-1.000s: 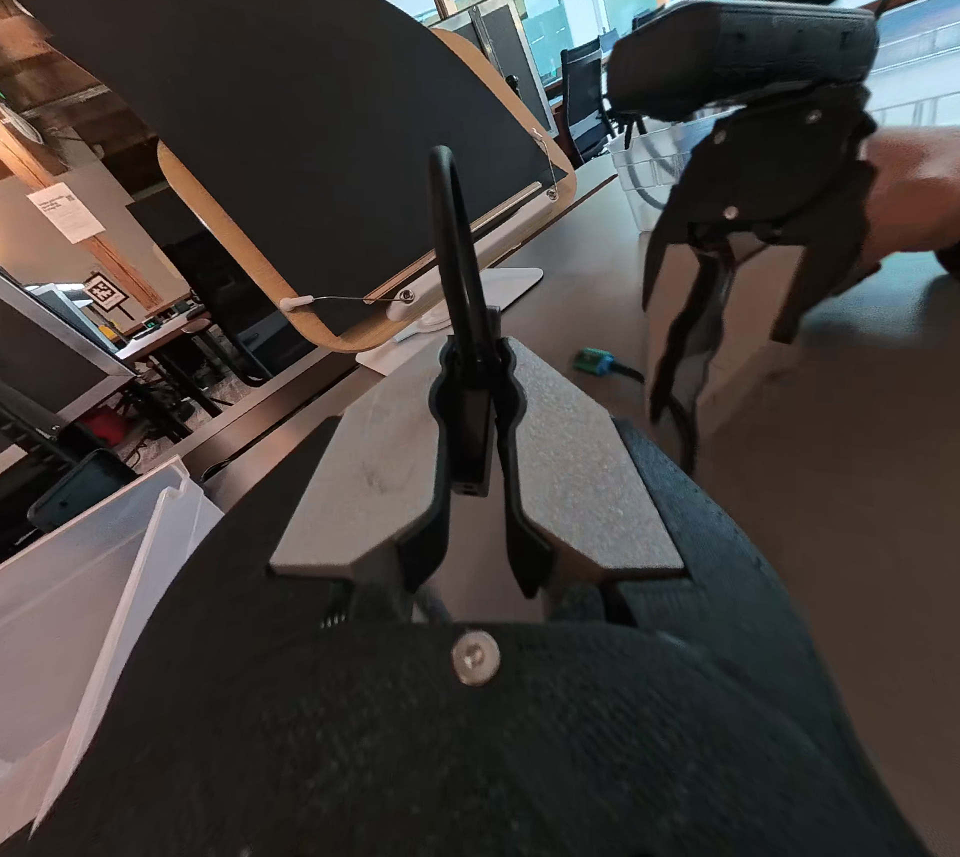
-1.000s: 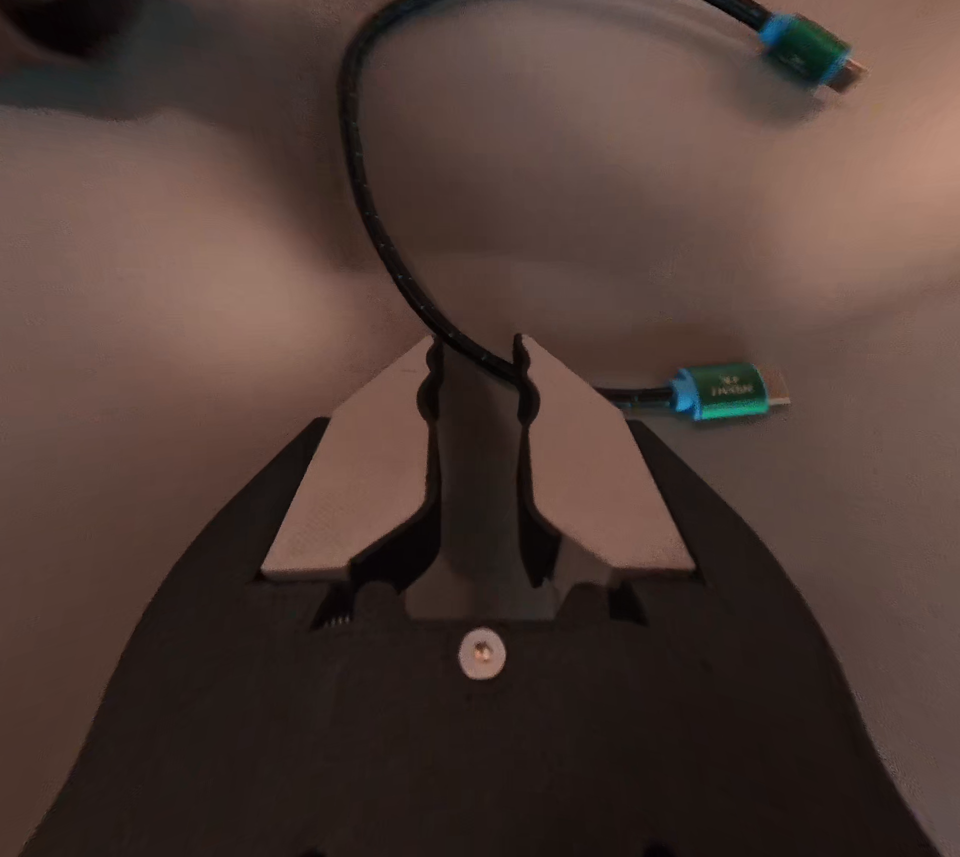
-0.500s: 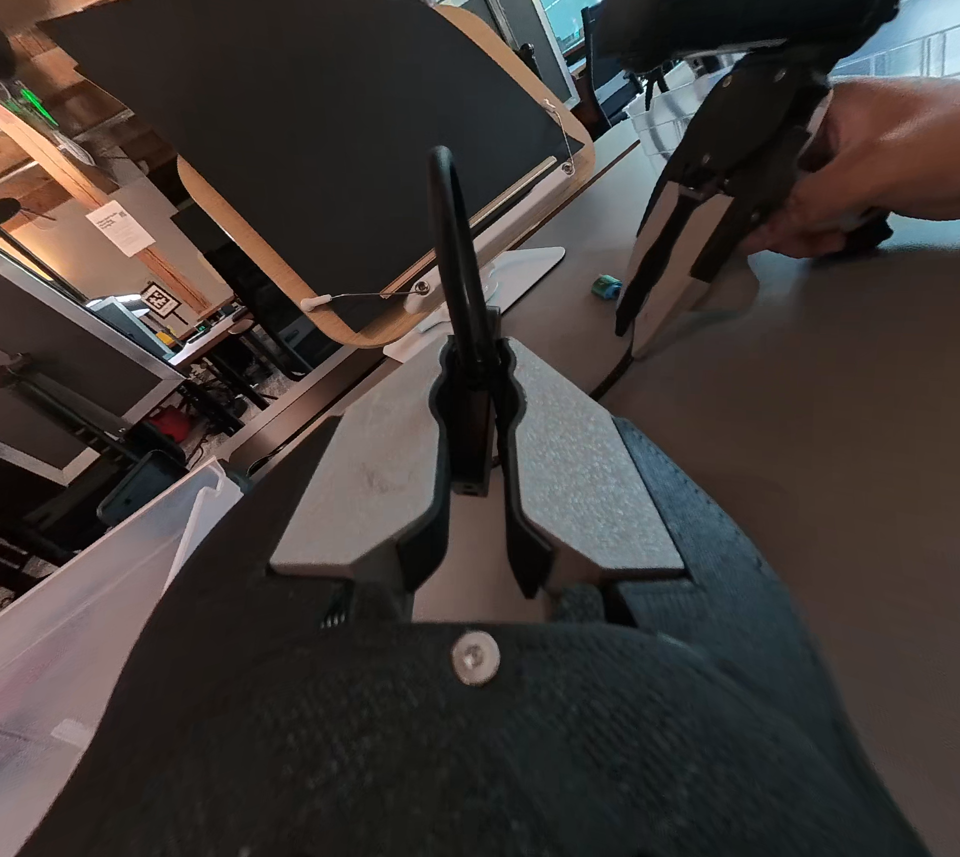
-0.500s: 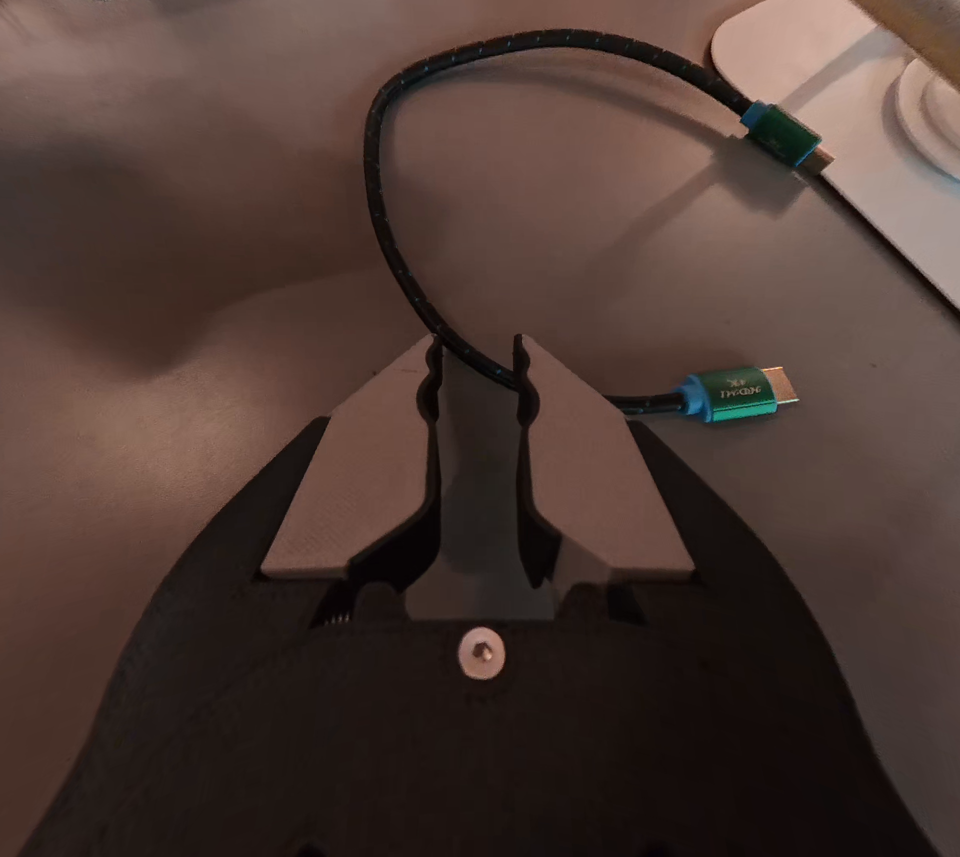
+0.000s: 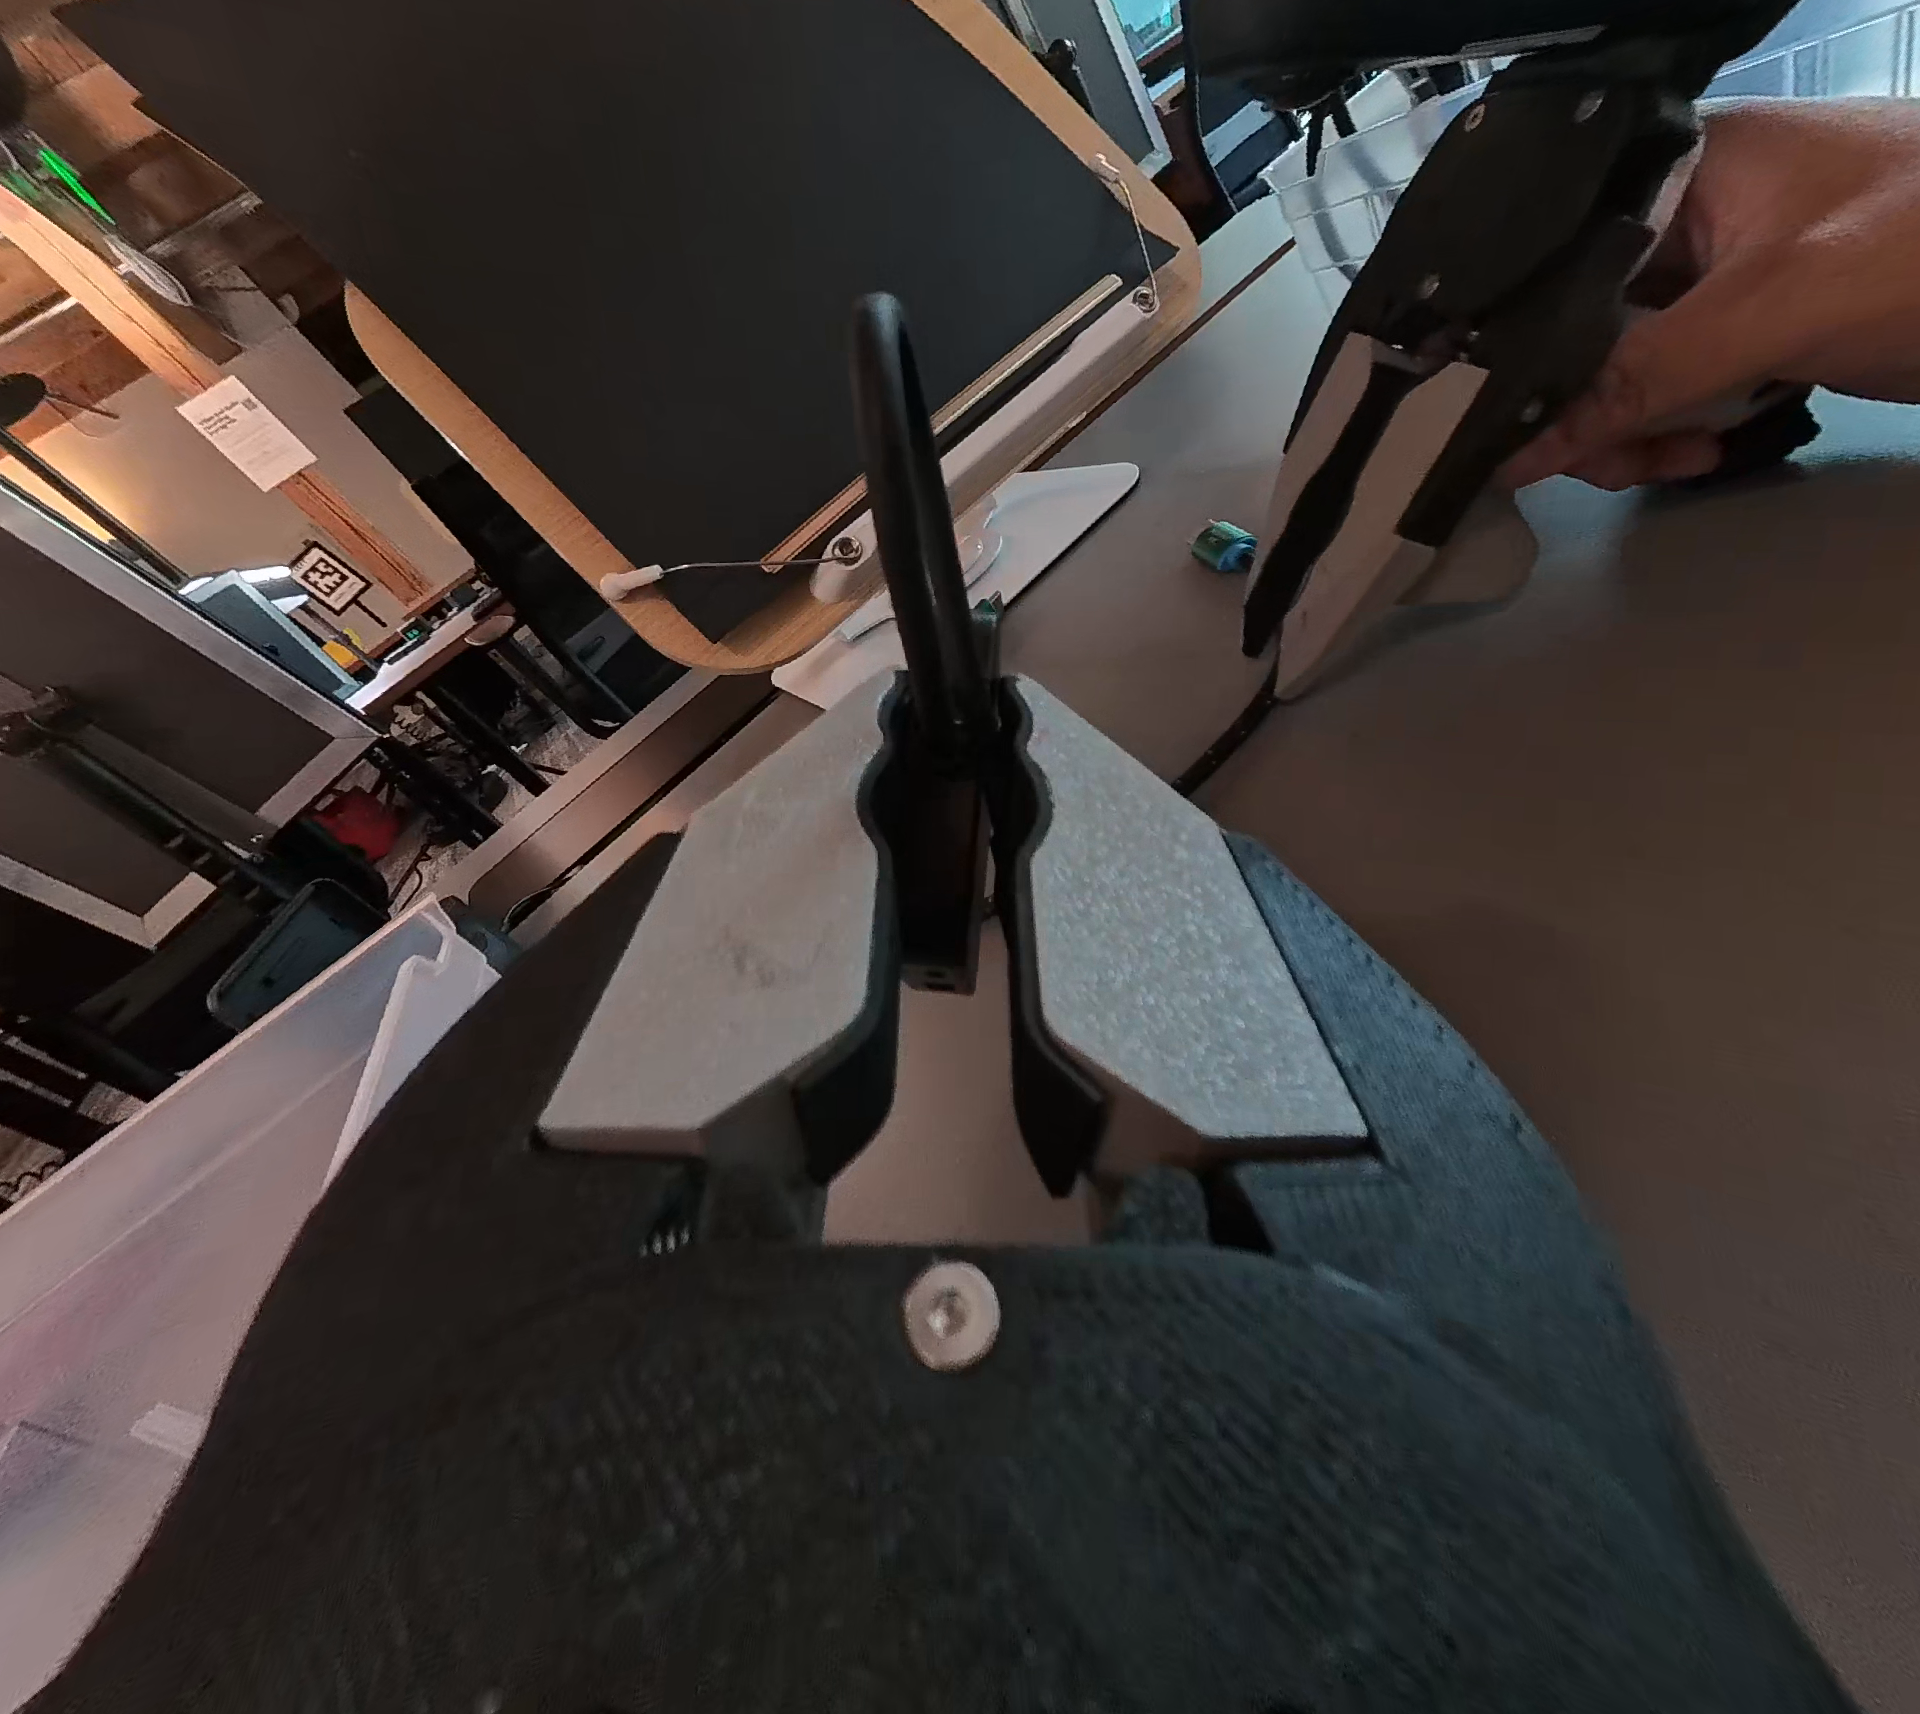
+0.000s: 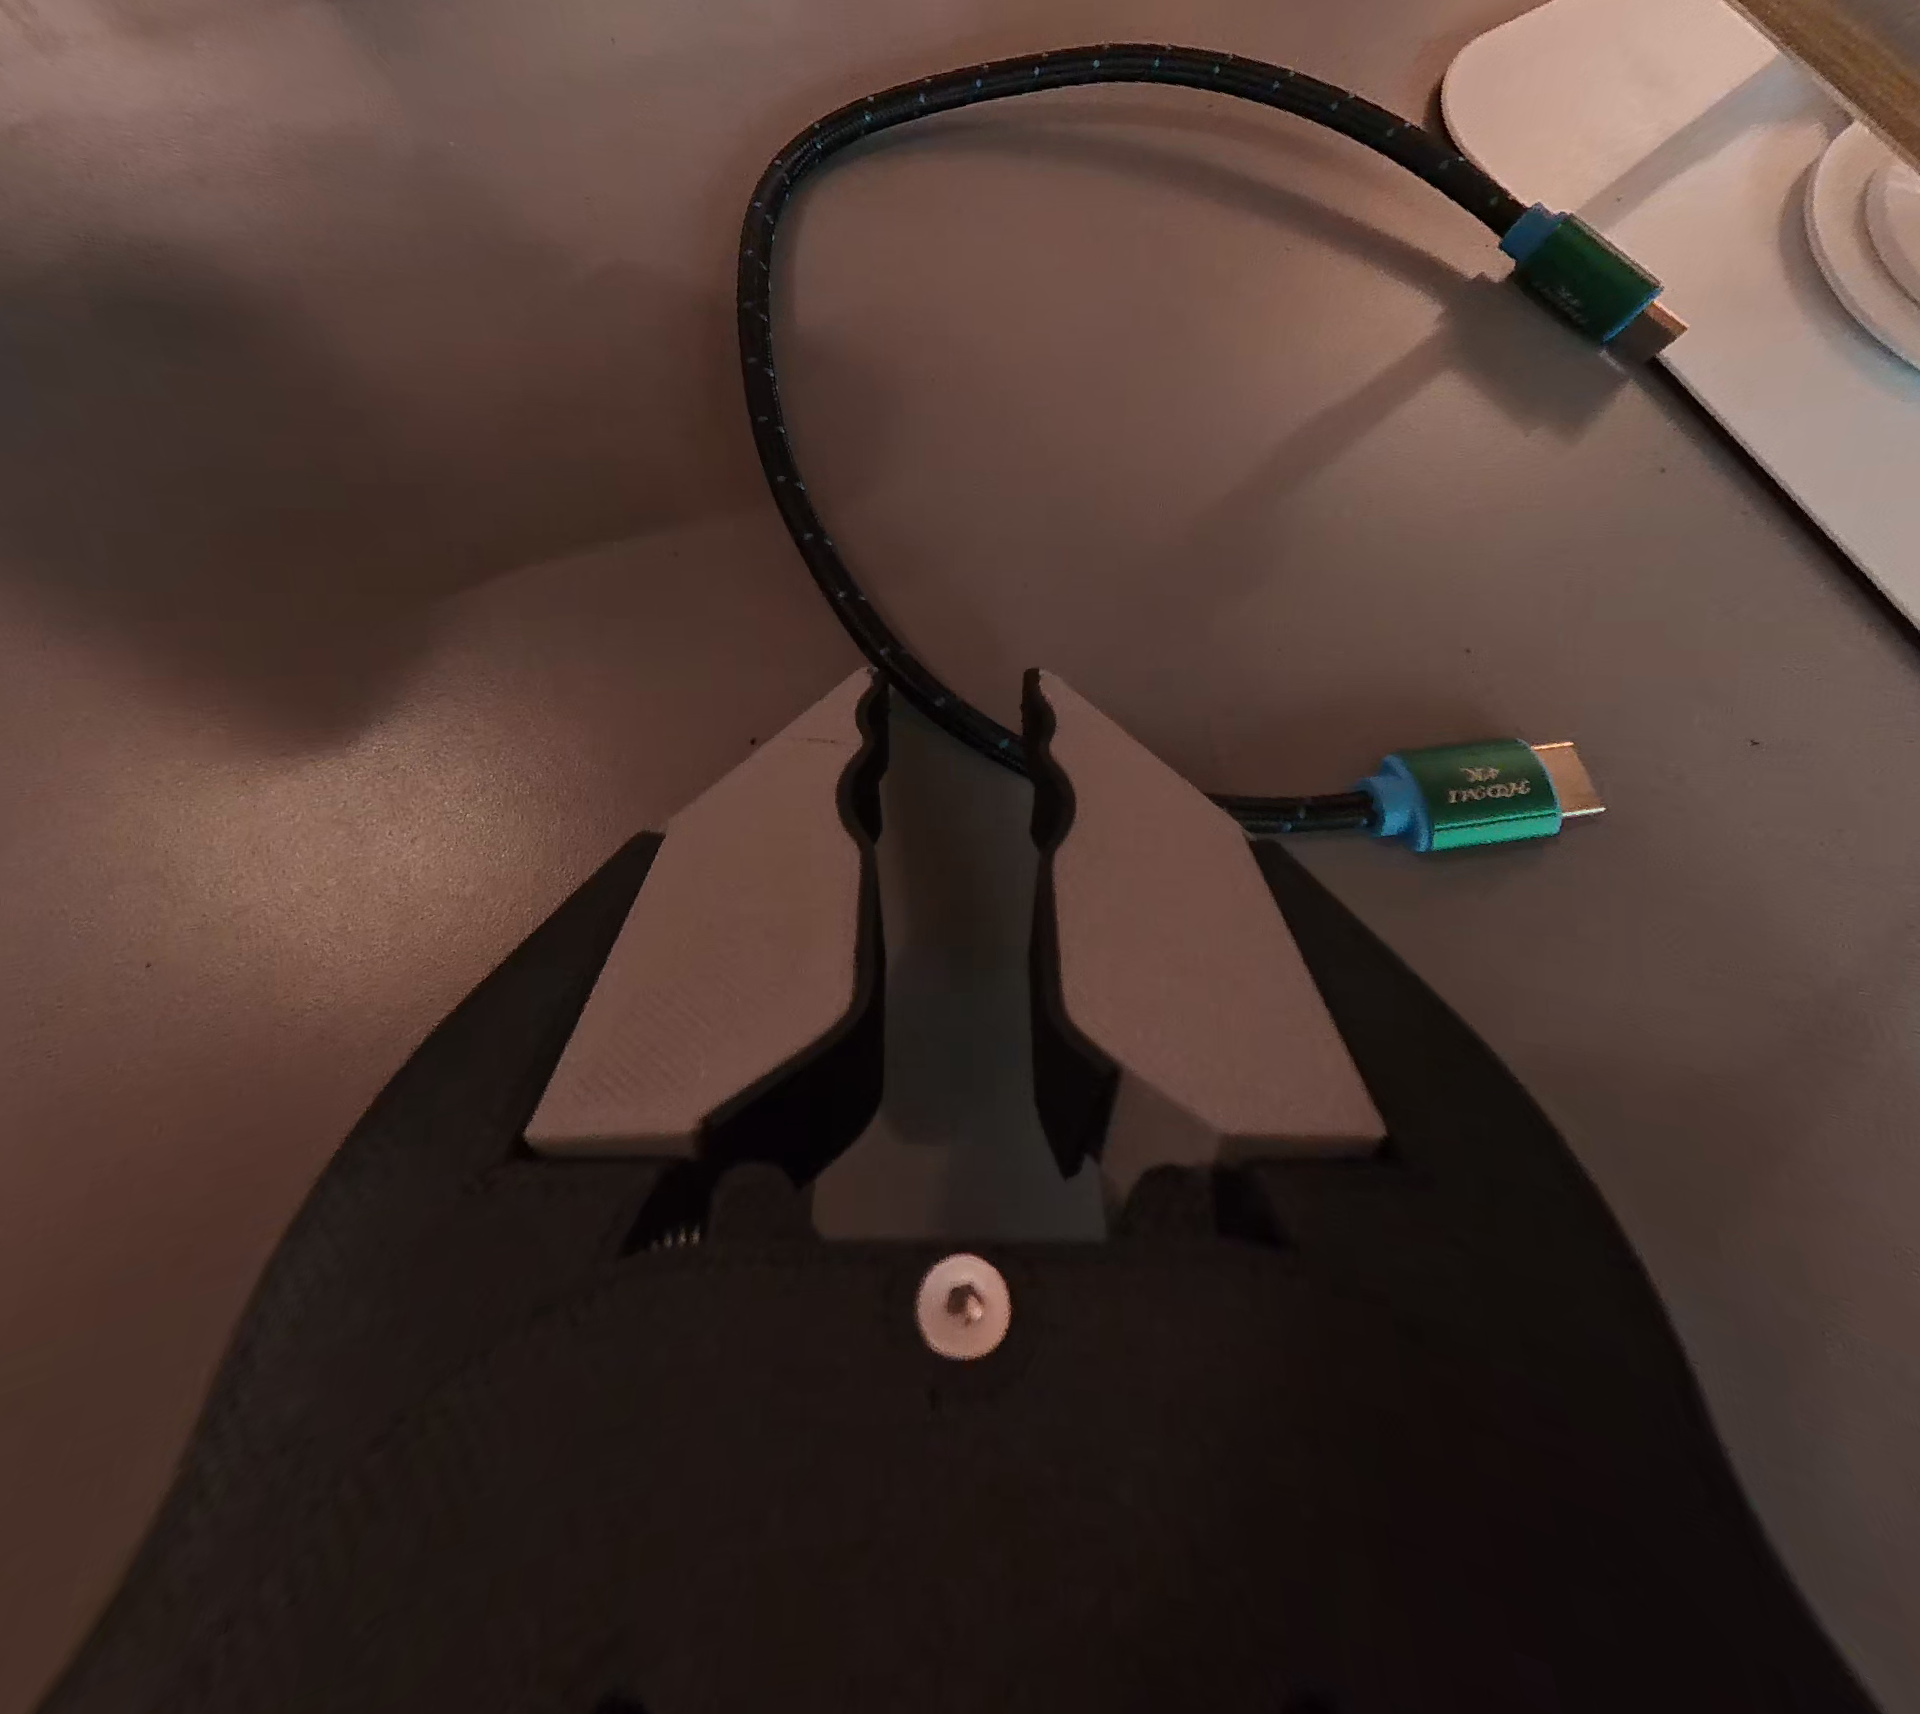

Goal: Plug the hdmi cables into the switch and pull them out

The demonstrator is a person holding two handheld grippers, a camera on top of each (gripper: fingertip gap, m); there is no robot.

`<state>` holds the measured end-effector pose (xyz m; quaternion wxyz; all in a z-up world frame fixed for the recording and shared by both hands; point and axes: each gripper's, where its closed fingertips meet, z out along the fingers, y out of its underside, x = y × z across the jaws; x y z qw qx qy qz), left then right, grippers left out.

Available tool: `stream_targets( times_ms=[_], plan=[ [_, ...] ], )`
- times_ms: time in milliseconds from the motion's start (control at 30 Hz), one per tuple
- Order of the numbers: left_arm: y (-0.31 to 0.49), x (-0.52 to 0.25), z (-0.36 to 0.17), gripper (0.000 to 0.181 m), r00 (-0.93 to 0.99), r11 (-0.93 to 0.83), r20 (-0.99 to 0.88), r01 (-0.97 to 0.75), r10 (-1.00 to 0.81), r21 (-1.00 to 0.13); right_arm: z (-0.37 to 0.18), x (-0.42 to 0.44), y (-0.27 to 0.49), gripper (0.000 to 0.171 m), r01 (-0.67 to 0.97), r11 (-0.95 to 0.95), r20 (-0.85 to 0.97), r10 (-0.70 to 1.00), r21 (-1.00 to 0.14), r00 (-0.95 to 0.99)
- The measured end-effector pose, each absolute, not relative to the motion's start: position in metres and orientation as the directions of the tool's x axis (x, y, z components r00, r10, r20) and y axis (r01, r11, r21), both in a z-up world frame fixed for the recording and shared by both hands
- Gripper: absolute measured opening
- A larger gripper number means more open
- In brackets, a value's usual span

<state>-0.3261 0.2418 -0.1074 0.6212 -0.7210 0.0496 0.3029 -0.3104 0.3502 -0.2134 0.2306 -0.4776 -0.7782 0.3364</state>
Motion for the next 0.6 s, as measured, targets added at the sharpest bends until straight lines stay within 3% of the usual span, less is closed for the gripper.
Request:
stream_targets(
  times_ms=[600],
  plan=[
    [0.242,-0.327,-0.108,0.013,0.817,-0.224,-0.49,-0.439,0.305,-0.87,-0.211,-0.312,0.367,0.023,0.608,0.306,0.083,0.927,-0.733,-0.366]
  ],
)
